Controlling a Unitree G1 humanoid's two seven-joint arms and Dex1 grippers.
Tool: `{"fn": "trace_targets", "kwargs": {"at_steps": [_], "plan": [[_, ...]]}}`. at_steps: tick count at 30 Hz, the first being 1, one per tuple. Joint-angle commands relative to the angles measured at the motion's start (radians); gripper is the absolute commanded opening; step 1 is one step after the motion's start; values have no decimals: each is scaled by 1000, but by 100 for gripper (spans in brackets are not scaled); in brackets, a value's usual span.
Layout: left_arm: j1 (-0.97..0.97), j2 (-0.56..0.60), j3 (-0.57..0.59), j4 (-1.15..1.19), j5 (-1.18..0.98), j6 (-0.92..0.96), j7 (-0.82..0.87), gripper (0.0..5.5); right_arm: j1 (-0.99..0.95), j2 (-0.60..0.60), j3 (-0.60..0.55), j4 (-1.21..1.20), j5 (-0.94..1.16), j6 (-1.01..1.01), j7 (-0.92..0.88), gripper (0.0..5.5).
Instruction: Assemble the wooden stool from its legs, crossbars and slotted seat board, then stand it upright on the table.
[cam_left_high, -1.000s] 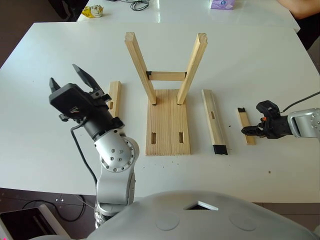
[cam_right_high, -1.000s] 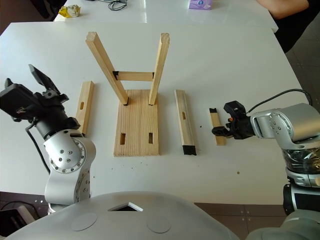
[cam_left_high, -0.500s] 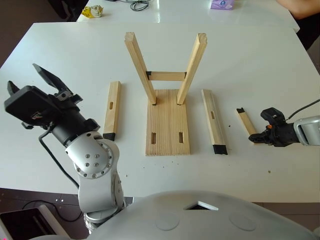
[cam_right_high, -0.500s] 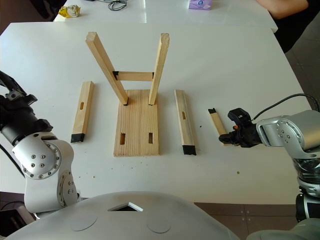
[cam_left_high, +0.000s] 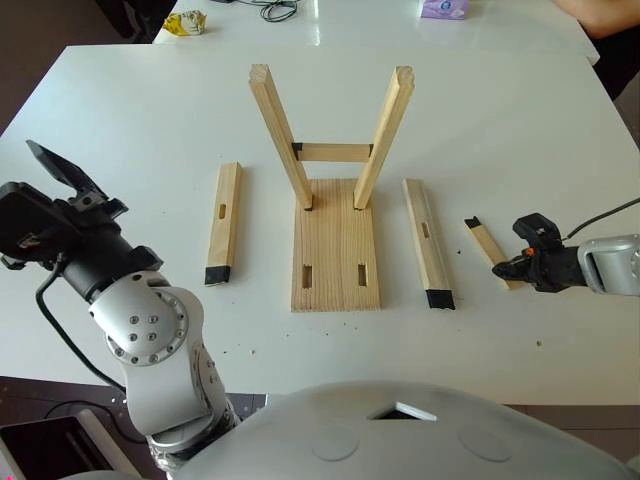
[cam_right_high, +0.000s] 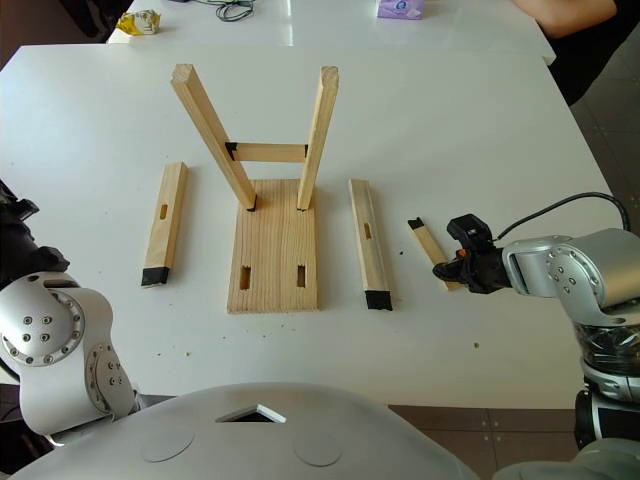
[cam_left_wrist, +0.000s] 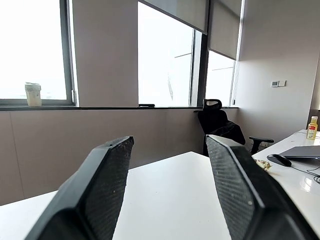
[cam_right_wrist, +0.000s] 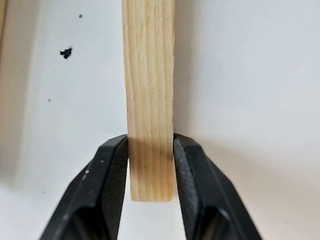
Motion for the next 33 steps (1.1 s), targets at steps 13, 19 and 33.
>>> {"fn": "trace_targets", "kwargs": {"at_steps": [13, 19, 33], "plan": [[40, -11, 311, 31, -273, 12, -198, 273, -80, 211, -98, 9, -50, 9, -100, 132], [30, 80, 404, 175, -398, -97, -334, 273, -198, 345, -135, 75, -146, -4, -148, 132], [-56, 319, 482, 480, -465, -272, -523, 273, -525, 467, -248, 499, -315, -440, -125, 132]]}}
